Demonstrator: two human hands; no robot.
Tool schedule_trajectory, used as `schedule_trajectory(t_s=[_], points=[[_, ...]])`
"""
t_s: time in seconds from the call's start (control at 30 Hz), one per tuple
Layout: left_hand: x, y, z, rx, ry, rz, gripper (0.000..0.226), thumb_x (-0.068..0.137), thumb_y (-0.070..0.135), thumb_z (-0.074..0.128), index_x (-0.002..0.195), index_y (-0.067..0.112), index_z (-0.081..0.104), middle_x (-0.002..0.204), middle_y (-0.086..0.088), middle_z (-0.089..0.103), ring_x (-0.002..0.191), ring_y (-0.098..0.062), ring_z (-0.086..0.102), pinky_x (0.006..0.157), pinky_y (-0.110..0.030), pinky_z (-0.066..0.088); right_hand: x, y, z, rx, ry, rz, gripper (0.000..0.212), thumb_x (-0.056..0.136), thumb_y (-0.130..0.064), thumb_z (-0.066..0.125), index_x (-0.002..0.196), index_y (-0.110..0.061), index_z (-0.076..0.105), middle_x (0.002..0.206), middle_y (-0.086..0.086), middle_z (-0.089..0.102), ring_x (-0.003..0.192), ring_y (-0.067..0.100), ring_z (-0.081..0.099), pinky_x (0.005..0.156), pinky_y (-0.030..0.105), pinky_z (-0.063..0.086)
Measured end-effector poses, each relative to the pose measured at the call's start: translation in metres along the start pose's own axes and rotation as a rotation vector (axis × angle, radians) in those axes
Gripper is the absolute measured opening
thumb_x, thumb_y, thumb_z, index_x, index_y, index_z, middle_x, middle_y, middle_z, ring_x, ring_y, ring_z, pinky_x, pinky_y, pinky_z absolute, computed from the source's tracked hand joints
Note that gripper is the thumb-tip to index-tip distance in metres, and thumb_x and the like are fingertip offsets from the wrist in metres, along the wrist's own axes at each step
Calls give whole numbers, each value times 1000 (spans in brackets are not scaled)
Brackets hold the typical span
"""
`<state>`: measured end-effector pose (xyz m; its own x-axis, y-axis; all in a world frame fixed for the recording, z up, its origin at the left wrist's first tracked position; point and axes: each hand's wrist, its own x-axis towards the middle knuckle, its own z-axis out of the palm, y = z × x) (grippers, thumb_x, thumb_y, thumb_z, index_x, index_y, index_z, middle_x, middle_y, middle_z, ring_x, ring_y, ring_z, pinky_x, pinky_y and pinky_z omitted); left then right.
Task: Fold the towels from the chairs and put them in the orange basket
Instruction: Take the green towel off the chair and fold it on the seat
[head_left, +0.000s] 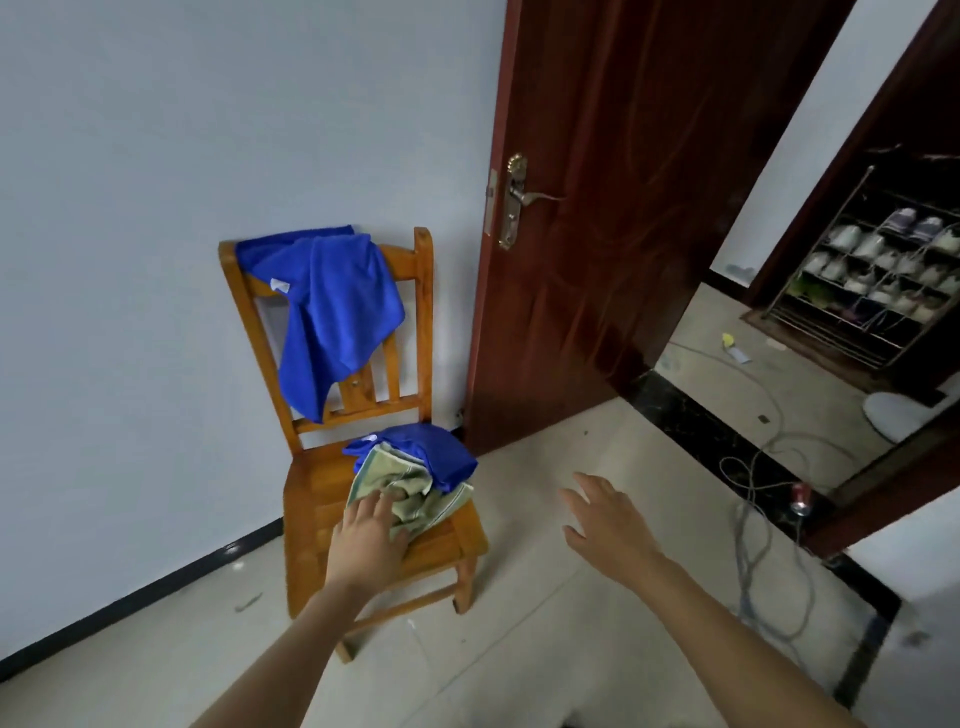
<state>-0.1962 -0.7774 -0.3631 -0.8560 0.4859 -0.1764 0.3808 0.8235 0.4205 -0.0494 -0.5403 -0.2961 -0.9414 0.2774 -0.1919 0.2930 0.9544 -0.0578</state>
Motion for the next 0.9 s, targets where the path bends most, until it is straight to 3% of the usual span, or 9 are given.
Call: schedule_trajectory(t_s=[0.17,0.33,0.5,0.7,0.9], points=[[8,55,35,-76,80,-232,54,95,36,42,144,20,27,150,-2,29,137,-22,25,112,-38,27,43,77,-7,-28,-53,-153,49,97,-28,39,145,-21,29,154,2,18,140,20,18,109,31,24],[-4,103,62,-244,202,-489,50,91,28,51,137,13,40,142,-8,41,129,-28,36,103,-36,33,86,110,-10,-74,-127,-350,50,97,-29,41,144,-20,30,154,5,20,140,22,20,110,33,25],[-21,103,87,-340,234,-713,42,89,25,53,129,14,49,130,-8,54,118,-29,44,95,-36,39,121,91,9,-54,-189,-530,49,95,-29,43,143,-20,33,151,4,26,138,22,24,109,33,25],[-17,77,94,-303,278,-893,42,93,28,49,133,14,46,139,-7,46,127,-26,39,101,-33,33,163,50,34,-74,-275,-736,48,94,-28,45,140,-20,36,147,3,31,135,21,28,106,34,29],[34,40,104,-415,271,-1015,42,93,28,48,132,14,46,136,-8,49,124,-26,43,99,-33,36,236,17,47,-158,-350,-831,47,95,-27,44,141,-18,35,146,3,32,135,22,27,107,34,29]])
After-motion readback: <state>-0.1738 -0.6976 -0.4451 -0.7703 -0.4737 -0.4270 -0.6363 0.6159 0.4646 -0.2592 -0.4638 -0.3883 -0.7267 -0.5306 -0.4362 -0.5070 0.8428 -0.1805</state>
